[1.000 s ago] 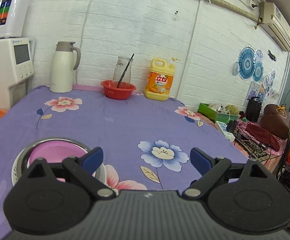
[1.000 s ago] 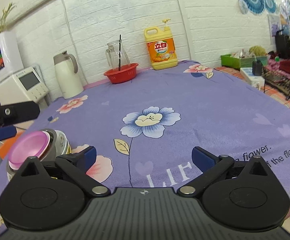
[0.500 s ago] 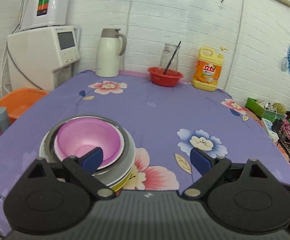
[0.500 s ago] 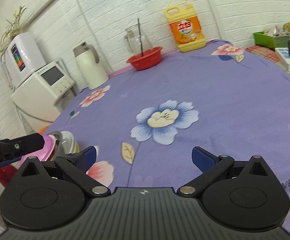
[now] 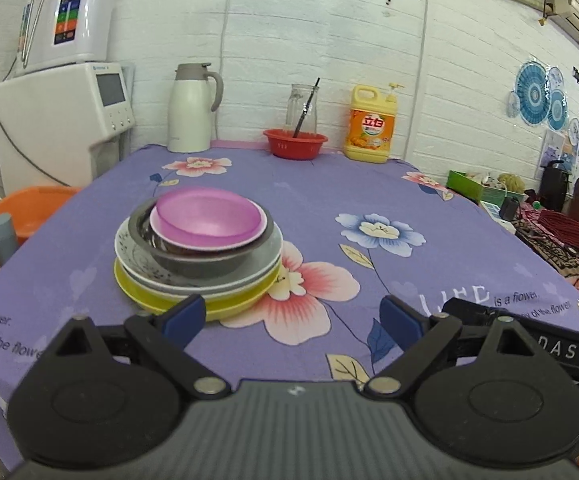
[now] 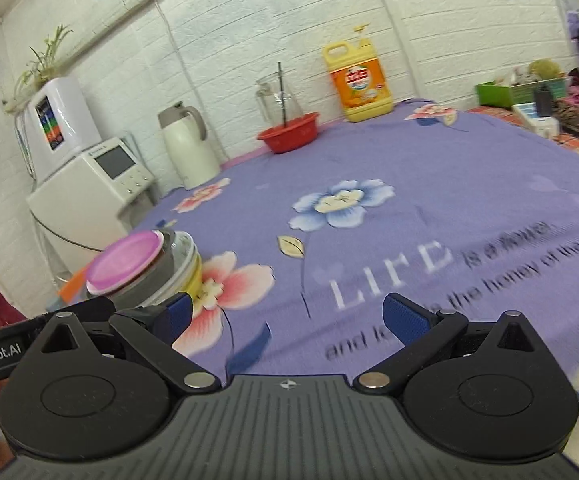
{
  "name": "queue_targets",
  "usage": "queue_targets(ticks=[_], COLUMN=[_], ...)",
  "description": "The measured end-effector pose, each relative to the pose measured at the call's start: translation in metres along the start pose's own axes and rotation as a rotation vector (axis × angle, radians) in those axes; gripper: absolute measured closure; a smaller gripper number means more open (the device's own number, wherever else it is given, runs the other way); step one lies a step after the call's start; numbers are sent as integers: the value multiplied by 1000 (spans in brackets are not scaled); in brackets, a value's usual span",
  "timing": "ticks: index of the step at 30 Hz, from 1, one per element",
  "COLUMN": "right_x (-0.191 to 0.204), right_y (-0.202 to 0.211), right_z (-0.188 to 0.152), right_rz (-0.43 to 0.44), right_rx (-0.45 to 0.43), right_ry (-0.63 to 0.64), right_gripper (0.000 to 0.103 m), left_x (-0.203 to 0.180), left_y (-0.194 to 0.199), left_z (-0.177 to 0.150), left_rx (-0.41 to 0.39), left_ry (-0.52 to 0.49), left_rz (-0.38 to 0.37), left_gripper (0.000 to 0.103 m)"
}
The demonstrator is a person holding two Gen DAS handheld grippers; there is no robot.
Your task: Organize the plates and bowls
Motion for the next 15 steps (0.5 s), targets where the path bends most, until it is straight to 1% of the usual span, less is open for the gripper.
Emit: queue_targets(ticks=[3,5,8,11,15], right_x=[7,13,23,31,40], right_y=[15,19,18,12,10], right_z=[1,4,5,1,-8], right_rz=[-45,-59,-55,-31,-15], right_rx=[-20,-34,-45,-20,-3], right_ry=[36,64,103,125,151], right_gripper=[0,0,0,0,0], left_x=[6,11,20,29,36], left_y=[2,3,3,2,-3], left_z=[-5,-5,-7,-10,-14], left_rx=[10,-4,-32,-32,-16], left_ry=[2,19,44,53,74], left_rz=[-18,-18,11,48,50], left_gripper=[11,11,11,11,11])
Point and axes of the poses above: each gripper's, at about its wrist camera, not at the fingertips, and y roughly against the way its jaws point, x to its left, z to its top, the point moved 1 cm from there along -y, roughly the way its jaws point, and after that the axes turned 13 degrees about y, right-handed, at the moved point
